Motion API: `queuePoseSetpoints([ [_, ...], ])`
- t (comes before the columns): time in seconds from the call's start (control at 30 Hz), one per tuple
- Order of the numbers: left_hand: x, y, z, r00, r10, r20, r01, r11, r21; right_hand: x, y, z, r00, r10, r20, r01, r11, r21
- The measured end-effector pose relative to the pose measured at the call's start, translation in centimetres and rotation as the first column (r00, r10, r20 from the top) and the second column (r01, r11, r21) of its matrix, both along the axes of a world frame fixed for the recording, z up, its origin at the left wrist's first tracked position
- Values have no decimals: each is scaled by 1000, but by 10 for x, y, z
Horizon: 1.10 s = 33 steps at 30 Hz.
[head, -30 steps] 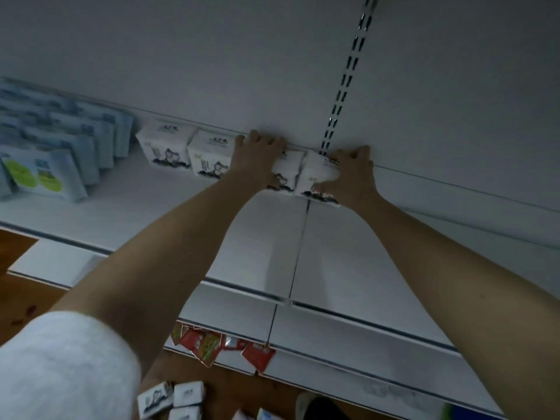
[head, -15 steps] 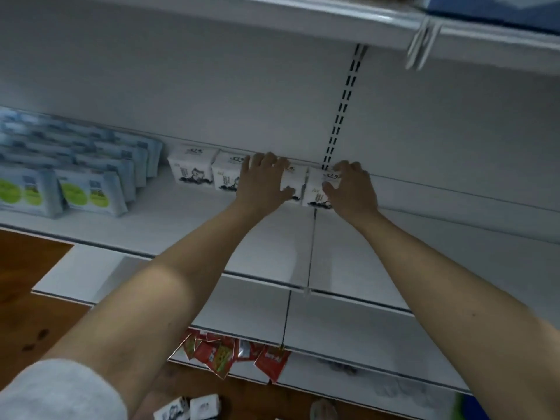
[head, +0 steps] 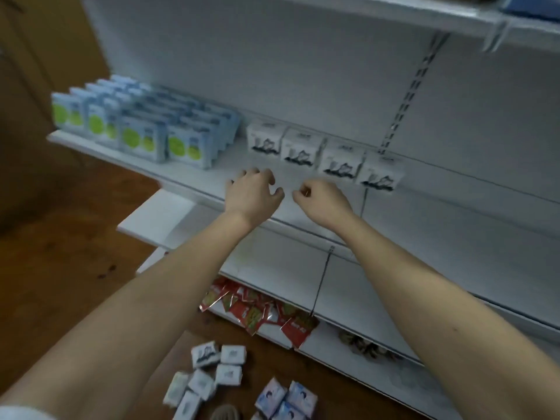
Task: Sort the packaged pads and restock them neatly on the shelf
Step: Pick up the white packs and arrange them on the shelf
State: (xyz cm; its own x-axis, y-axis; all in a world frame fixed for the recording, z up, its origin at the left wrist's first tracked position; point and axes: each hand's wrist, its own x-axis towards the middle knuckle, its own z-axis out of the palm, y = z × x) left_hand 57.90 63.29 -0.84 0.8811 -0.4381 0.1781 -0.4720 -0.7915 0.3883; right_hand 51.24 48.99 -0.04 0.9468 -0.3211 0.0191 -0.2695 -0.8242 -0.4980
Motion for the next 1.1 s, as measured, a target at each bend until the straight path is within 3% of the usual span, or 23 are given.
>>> queuePoseSetpoints([
  [0.17,-42,62,-39,966,241,-93,-235,970,68,-14,53,-31,973,212,-86,-212,977,14],
  [0.37,-130,124,-121,858,472,-202,-461,882,102,-60,104,-118,866,411,-286,-396,912,112],
  [0.53,-184,171,-210,729,573,-374,-500,820,281,-94,142,-212,730,510,-454,-451,859,241],
  [0.63,-198,197,-280,666,577,-472,-466,816,341,-104,156,-278,665,523,-533,-435,852,293],
  [0.73,-204,206,-356,639,520,-567,-332,851,406,-112,160,-355,591,486,-644,-383,872,306],
  [0.97,-176,213,-542,672,378,-636,-96,897,432,-86,158,-552,462,452,-763,-335,886,322],
  [1.1,-148,198,-679,746,302,-593,-71,922,381,-55,154,-678,499,415,-761,-381,894,238],
])
